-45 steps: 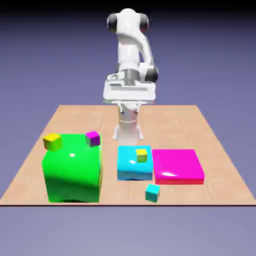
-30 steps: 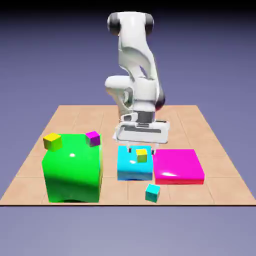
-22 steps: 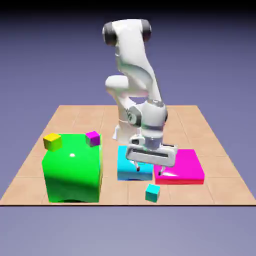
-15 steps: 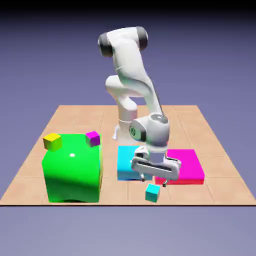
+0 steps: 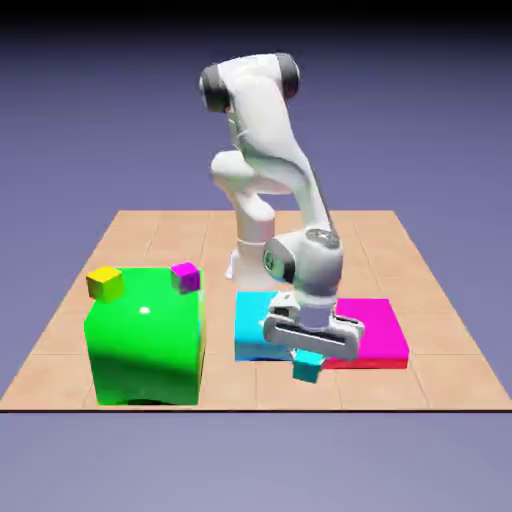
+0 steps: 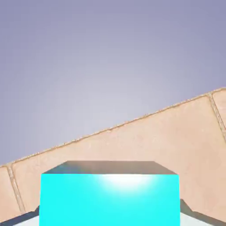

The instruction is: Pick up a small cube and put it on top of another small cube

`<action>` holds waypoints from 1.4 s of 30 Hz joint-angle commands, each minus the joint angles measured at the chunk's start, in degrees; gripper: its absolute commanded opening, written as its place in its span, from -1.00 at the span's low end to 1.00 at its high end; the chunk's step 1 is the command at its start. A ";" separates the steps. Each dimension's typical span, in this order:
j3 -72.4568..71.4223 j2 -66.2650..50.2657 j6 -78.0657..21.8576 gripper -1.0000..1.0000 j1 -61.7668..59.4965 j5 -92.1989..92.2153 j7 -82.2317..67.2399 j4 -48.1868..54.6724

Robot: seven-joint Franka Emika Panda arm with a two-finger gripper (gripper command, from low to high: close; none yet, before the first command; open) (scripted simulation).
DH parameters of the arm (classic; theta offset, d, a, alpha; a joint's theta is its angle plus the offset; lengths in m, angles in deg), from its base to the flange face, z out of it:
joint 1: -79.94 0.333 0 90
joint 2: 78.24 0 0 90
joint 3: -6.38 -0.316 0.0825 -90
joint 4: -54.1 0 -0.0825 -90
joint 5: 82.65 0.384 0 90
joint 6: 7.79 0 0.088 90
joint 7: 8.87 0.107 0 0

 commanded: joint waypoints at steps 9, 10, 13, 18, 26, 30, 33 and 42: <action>18.69 -3.31 -6.35 -1.00 14.44 8.20 -9.04 10.33; 20.77 -3.36 -7.22 -1.00 15.46 9.17 -9.16 11.54; 27.00 -3.54 -9.83 -1.00 18.52 12.09 -9.53 15.18; 34.09 1.78 -19.43 -1.00 15.53 19.31 -8.24 19.05; 29.87 13.91 -29.20 -1.00 -1.08 24.34 -5.40 16.47; 25.06 18.80 -30.60 -1.00 -9.39 24.27 -4.53 13.82; 21.45 22.47 -31.65 -1.00 -15.62 24.23 -3.88 11.83; 14.83 28.06 -29.70 -1.00 -28.35 23.16 -0.93 7.69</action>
